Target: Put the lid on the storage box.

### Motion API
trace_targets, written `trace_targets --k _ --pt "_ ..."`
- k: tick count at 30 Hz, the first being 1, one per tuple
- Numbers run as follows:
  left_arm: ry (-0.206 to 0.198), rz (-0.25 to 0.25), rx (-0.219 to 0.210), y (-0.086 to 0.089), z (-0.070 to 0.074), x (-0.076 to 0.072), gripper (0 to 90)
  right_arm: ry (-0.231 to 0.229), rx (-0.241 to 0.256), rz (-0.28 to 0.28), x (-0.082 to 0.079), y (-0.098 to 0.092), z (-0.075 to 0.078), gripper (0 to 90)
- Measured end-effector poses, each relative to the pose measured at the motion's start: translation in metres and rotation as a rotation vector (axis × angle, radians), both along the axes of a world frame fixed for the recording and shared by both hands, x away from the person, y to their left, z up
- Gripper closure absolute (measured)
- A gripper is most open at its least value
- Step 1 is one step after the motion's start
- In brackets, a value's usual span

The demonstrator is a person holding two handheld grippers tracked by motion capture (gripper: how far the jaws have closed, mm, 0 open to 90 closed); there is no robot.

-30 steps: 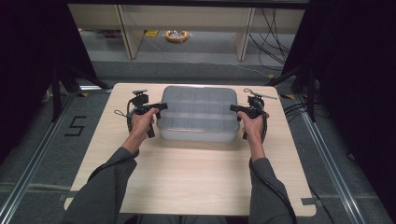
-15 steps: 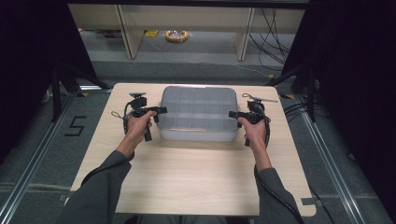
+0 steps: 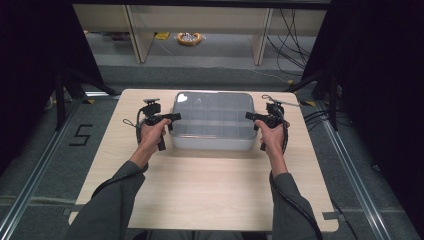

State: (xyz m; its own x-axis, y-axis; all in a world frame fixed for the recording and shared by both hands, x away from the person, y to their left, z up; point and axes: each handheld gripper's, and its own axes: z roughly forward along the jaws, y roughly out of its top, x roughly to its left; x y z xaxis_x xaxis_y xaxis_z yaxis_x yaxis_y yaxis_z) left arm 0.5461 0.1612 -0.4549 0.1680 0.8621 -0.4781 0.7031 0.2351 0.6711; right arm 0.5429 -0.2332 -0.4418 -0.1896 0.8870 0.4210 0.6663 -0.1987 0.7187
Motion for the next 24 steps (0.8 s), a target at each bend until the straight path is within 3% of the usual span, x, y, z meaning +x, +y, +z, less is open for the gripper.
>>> trace_targets --k 3,8,9,10,12,14,20,22,23,24 --pt "0.006 0.011 -0.007 -0.001 0.0 0.001 49.9 -0.004 0.01 -0.011 -0.001 0.001 0.0 45.7" --pt "0.0 -0.031 0.011 0.0 0.0 0.001 48.5 -0.004 0.015 -0.023 -0.002 0.0 -0.002 47.1" --pt "0.002 -0.032 0.011 0.0 0.0 0.001 48.4 0.053 0.078 -0.052 -0.006 0.005 0.001 47.2" --pt "0.005 -0.022 0.005 -0.001 -0.001 0.0 48.1 -0.011 0.018 -0.025 -0.003 0.0 -0.004 47.2" --pt "-0.006 -0.027 0.01 -0.001 -0.002 -0.001 47.5 -0.011 0.03 -0.018 -0.005 -0.001 -0.004 47.2" --pt "-0.007 -0.032 0.012 -0.001 -0.001 -0.001 47.5 0.012 0.067 -0.036 -0.009 0.001 -0.002 47.1" --pt "-0.006 -0.032 0.016 -0.001 -0.001 -0.001 47.3 0.044 0.096 -0.038 -0.012 0.003 0.0 46.5" --pt "-0.004 -0.03 0.0 0.001 -0.001 -0.002 47.8 0.066 0.108 -0.047 -0.015 0.003 0.001 46.3" --pt "-0.002 -0.029 -0.004 0.002 -0.001 -0.003 47.9 0.024 0.074 -0.027 -0.013 0.0 -0.002 45.8" --pt "-0.008 -0.028 -0.002 0.003 -0.001 -0.003 47.7 0.018 0.069 -0.027 -0.014 -0.002 -0.002 45.6"
